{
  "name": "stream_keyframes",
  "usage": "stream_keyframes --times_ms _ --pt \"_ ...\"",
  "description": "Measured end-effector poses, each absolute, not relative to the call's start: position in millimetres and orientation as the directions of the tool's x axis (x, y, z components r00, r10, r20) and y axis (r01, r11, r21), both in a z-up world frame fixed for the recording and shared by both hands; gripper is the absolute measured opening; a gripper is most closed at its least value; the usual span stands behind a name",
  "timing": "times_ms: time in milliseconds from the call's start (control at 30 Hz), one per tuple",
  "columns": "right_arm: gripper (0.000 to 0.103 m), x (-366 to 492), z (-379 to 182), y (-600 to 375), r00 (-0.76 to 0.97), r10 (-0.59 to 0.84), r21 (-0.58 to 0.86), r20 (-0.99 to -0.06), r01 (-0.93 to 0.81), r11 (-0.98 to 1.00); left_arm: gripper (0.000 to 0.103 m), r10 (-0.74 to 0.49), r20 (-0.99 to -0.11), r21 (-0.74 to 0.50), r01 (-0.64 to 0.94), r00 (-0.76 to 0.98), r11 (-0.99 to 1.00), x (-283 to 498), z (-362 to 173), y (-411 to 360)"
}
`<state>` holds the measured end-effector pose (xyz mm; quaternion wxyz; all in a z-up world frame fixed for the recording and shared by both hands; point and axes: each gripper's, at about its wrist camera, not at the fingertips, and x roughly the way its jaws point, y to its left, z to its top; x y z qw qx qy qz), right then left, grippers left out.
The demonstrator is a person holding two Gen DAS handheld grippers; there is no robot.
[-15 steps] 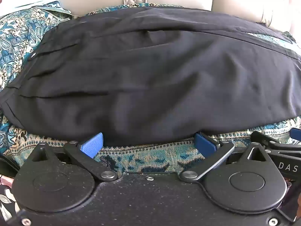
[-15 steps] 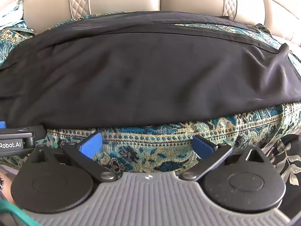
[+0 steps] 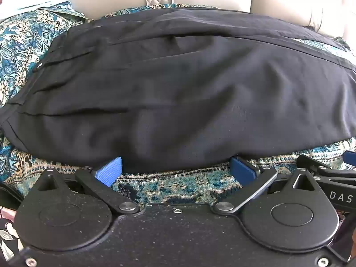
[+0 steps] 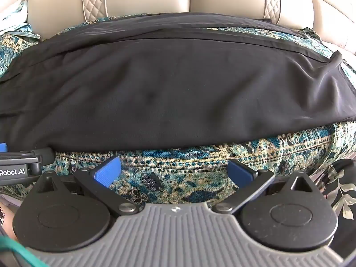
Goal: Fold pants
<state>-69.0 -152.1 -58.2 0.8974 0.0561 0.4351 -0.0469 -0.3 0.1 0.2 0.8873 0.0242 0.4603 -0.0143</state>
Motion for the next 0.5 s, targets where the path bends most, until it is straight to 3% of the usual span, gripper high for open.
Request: stream_keyframes --times_ms 500 --pt "0.103 -68.3 -57.6 -152.2 0.618 -0.036 0.059 -0.785 0.133 0.989 0.103 -0.003 -0.817 0.03 0.048 0.577 0.998 -0.3 0.2 0.1"
